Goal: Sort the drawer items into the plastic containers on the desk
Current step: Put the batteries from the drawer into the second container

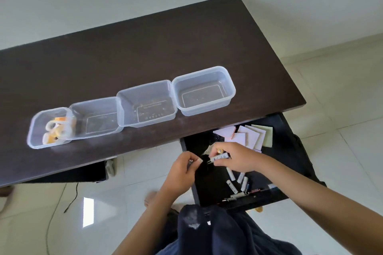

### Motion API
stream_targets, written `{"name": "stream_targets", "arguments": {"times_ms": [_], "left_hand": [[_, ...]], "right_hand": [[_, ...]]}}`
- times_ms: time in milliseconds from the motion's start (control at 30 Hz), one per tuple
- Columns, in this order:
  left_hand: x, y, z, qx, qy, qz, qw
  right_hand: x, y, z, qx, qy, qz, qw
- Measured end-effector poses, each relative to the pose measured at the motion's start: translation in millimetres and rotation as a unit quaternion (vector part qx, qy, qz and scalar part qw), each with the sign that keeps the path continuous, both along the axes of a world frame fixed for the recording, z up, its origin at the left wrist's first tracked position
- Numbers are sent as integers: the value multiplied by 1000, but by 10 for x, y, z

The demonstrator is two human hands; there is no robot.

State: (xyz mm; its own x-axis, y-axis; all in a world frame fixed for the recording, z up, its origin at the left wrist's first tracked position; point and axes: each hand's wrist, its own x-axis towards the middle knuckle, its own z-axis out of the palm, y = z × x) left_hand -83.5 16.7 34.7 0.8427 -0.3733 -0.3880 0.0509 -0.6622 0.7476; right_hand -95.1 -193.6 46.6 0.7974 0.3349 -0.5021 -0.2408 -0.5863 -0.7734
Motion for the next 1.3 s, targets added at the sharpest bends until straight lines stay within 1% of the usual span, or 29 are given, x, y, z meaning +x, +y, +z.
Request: {"name": "stream_targets", "arguments": {"times_ms": [100, 200, 267, 333, 400, 467, 600, 633, 733, 800, 900, 967, 1067, 1167, 1233, 1300], "left_hand": [[343, 503, 282, -12, -67, 54, 996], [709, 1082, 584, -17, -144, 108, 983], [957, 1483, 766, -5, -182, 129, 975], [1223, 1845, 876, 19, -207, 140, 968], [1487, 2138, 909, 60, -211, 140, 966], [1715, 2336, 893, 100, -188, 125, 969], [2042, 2520, 786, 145, -139, 47, 979], [2096, 2546, 744, 149, -126, 30, 980], [2198, 2602, 575, 163, -90, -23, 982], [2222, 2633, 502, 171, -78, -50, 981], [2219, 2624, 462, 145, -73, -64, 985], [2179, 2601, 474, 124, -84, -57, 987], [2047, 2559, 504, 84, -113, -7, 990], [1834, 2442, 521, 29, -184, 39, 982], [1651, 2282, 519, -17, -235, 42, 971], [1441, 2047, 519, -66, -260, 24, 963]], "right_hand": [[366, 490, 347, 19, -55, 8, 998], [751, 1076, 656, 33, -96, 24, 995], [1008, 1496, 819, 40, -120, 29, 992], [1271, 1886, 907, 27, -147, 34, 988], [1520, 2247, 950, -2, -156, 41, 987], [1752, 2563, 928, -34, -148, 48, 987], [2111, 3019, 748, -160, -140, 96, 972], [2163, 3084, 677, -179, -132, 103, 969], [2244, 3168, 501, -202, -106, 93, 969], [2249, 3184, 472, -208, -104, 81, 969], [2235, 3156, 529, -200, -123, 67, 970], [2205, 3081, 580, -172, -139, 45, 974], [2081, 2921, 667, -122, -160, -7, 980], [1845, 2685, 758, -61, -195, -54, 977], [1633, 2466, 800, -38, -193, -74, 978], [1398, 2212, 823, -25, -171, -81, 982]]}}
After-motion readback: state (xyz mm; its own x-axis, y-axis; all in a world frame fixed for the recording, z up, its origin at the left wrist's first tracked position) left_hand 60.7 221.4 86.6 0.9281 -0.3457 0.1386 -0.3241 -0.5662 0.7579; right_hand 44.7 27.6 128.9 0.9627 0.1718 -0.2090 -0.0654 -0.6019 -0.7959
